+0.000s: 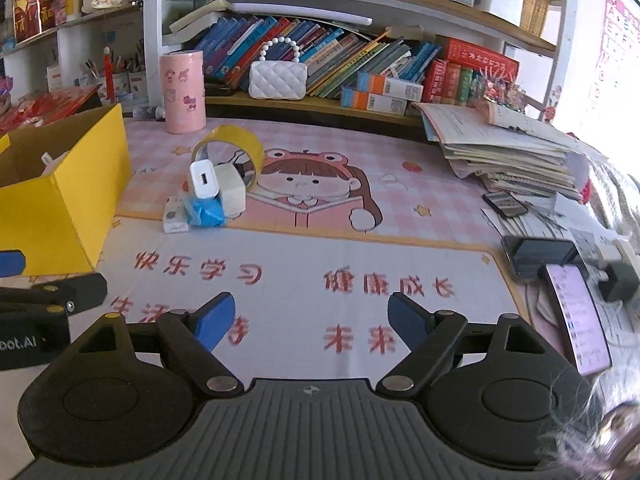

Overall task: Organize objects
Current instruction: 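Grasp the small white box with the left tool while the right tool grasps the blue packet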

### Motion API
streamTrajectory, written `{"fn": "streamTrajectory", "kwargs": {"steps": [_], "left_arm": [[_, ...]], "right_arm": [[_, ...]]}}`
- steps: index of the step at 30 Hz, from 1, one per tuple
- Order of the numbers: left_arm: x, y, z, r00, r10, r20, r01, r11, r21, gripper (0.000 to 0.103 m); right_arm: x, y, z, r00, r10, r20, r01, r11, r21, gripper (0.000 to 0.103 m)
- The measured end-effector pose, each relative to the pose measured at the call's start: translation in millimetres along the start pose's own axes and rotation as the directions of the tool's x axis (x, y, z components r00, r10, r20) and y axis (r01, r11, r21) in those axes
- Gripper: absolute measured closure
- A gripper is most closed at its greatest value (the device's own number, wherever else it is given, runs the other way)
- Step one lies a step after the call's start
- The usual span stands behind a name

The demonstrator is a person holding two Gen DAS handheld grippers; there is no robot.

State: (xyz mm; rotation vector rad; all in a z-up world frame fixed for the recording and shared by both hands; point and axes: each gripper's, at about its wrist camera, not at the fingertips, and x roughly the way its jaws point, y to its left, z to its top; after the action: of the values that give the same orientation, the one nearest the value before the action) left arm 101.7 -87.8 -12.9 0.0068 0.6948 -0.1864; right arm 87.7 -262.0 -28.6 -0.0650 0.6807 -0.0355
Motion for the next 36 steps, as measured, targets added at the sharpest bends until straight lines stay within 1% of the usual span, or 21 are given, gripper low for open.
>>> {"fn": "streamTrajectory", "kwargs": {"steps": [1,2,4,5,6,7,8,10,12,16,18,22,24,27,30,33,36], "left_arm": [[3.3,-3.0,1.7,1.0,-0.001,-0.002,0.001,1.0,-0.002,0.013],[6.7,-6.6,3.3,1.0,-0.001,-0.002,0.001,1.0,-0.002,0.013],[14.4,-14.3,6.7,1.0,-0.004,-0.007,0.004,1.0,0.002,0.022],[18.8,-18.1,8.4,1.0,0.001,-0.012,-0.001,1.0,0.005,0.024],[22.9,-20.9,9.2,1.0,0.011,-0.016,-0.011,1.0,0.006,0.029],[29.0,-23.7,10.1,0.999,0.026,-0.024,-0.026,1.0,-0.001,0.036],[35.2,-25.1,11.1,0.998,0.038,-0.04,-0.039,0.999,-0.014,0.039],[47.9,-25.5,12.7,0.995,0.059,-0.081,-0.062,0.997,-0.044,0.051],[57.5,-25.6,14.4,0.991,0.095,-0.095,-0.101,0.993,-0.062,0.052],[80.6,-27.7,24.3,0.98,0.169,-0.1,-0.176,0.982,-0.067,0.053],[92.4,-29.0,31.1,0.975,0.197,-0.103,-0.204,0.976,-0.071,0.055],[116.5,-32.3,40.9,0.963,0.242,-0.117,-0.251,0.965,-0.073,0.055],[129.6,-35.1,43.4,0.957,0.253,-0.138,-0.265,0.961,-0.077,0.055],[140.6,-41.9,44.7,0.954,0.267,-0.139,-0.277,0.959,-0.064,0.055],[151.7,-47.6,46.4,0.945,0.293,-0.144,-0.3,0.953,-0.035,0.056],[159.0,-48.7,49.0,0.935,0.33,-0.126,-0.334,0.943,-0.006,0.055],[165.5,-45.6,54.0,0.933,0.336,-0.124,-0.342,0.94,-0.022,0.055]], "right_arm": [[3.6,-3.5,2.8,1.0,0.008,0.002,-0.008,1.0,0.0,0.024],[7.8,-7.4,5.7,1.0,0.017,0.003,-0.017,1.0,0.001,0.028],[14.8,-15.2,10.9,0.999,0.032,0.006,-0.032,0.999,0.005,0.032],[18.6,-19.0,13.7,0.999,0.038,0.008,-0.038,0.999,0.007,0.033],[22.3,-22.7,16.6,0.999,0.042,0.011,-0.042,0.999,0.01,0.033],[25.5,-25.8,19.1,0.999,0.045,0.013,-0.045,0.999,0.012,0.033],[29.1,-29.1,21.6,0.999,0.048,0.015,-0.048,0.999,0.012,0.033],[35.6,-34.5,25.9,0.998,0.056,0.017,-0.056,0.998,0.008,0.033],[41.1,-38.6,29.7,0.998,0.068,0.017,-0.068,0.998,-0.005,0.033],[50.5,-47.5,35.9,0.996,0.089,0.022,-0.089,0.996,-0.024,0.033],[55.0,-51.6,38.7,0.995,0.098,0.023,-0.097,0.995,-0.032,0.033],[63.2,-60.9,42.2,0.993,0.113,0.017,-0.112,0.993,-0.034,0.032],[67.6,-65.2,42.6,0.992,0.124,0.005,-0.124,0.992,-0.026,0.032],[71.9,-70.6,42.0,0.991,0.131,-0.001,-0.131,0.991,-0.034,0.032],[76.0,-77.1,42.6,0.991,0.134,-0.001,-0.134,0.99,-0.034,0.032],[80.8,-84.3,43.0,0.992,0.129,-0.01,-0.129,0.991,-0.022,0.032],[84.8,-90.3,41.9,0.992,0.125,-0.02,-0.125,0.992,-0.01,0.032]]}}
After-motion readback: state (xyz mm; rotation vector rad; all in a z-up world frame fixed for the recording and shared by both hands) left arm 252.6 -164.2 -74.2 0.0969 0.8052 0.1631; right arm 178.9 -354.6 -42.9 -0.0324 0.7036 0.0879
